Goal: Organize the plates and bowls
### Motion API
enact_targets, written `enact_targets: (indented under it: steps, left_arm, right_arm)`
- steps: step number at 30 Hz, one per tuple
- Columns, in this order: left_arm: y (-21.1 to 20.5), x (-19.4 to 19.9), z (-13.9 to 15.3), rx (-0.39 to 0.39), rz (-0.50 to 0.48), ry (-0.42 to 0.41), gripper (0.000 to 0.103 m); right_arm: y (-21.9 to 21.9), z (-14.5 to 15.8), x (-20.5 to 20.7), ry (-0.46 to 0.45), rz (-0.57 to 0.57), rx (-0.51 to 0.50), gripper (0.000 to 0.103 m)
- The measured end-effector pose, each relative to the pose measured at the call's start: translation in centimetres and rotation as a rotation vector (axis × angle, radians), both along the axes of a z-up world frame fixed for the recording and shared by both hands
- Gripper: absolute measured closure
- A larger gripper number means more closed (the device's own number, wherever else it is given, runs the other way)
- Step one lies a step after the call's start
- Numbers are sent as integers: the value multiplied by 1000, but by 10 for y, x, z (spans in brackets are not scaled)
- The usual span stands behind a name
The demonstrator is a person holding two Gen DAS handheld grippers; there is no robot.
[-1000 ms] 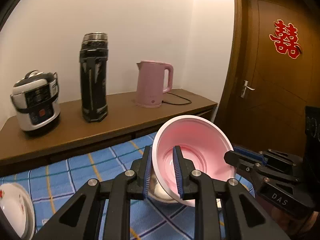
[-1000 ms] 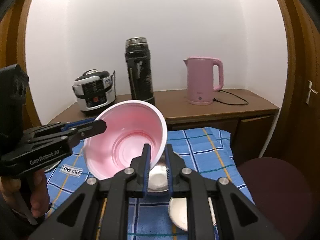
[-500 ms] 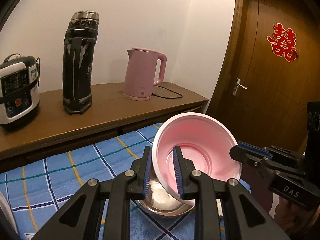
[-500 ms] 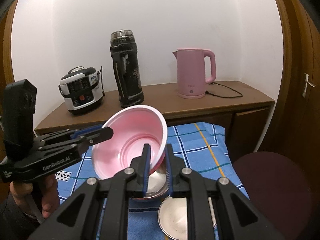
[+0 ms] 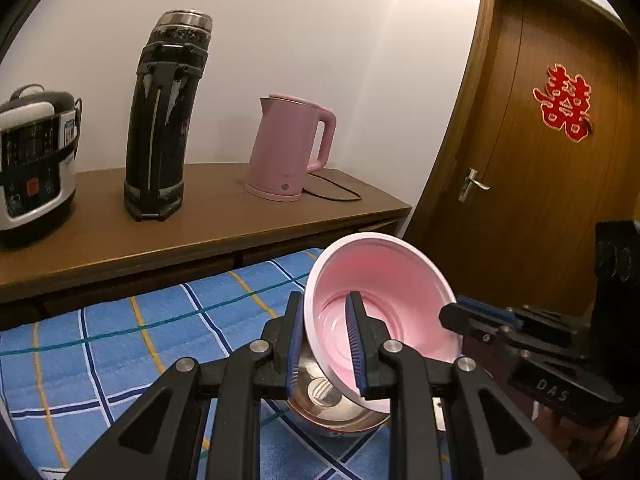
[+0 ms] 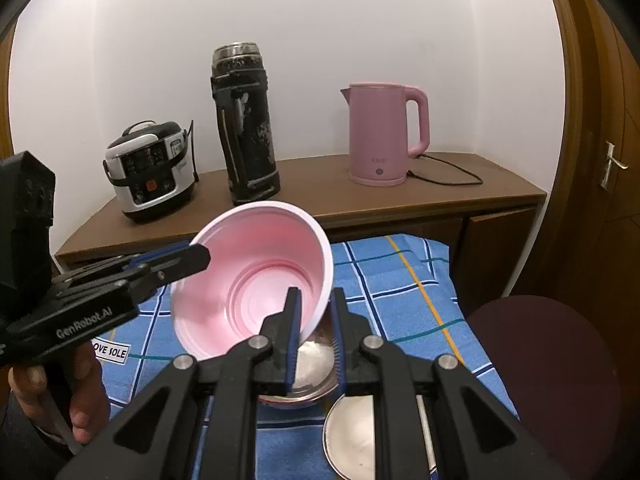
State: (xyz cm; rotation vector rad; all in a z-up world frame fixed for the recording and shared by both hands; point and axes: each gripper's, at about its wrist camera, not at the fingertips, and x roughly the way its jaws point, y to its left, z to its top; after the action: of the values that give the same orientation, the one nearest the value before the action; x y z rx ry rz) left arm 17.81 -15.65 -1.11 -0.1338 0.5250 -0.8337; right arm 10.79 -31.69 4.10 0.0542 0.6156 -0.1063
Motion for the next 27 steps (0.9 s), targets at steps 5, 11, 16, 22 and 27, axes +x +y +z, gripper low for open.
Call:
enact_targets:
  steps: [5,11,16,22,27]
  left_arm:
    - [4,6,-3,-7,-3,29,80]
    - [-3,11,-15,41,2,50,80]
    - [-8,13,-21,68,-4,64,80]
    - [-10,14,-25,84,-14,82,80]
    - [-12,18,-30,98,-16,106,80]
  right_arm:
    - [-2,-6,6,36,10,25,89]
    - [-6,-13,9,54,3,27,89]
    - [-9,-15,11,67,1,32,89]
    - [-17,-22,17,93,-3,63,89]
    - [-17,-23,19,98,-3,63,89]
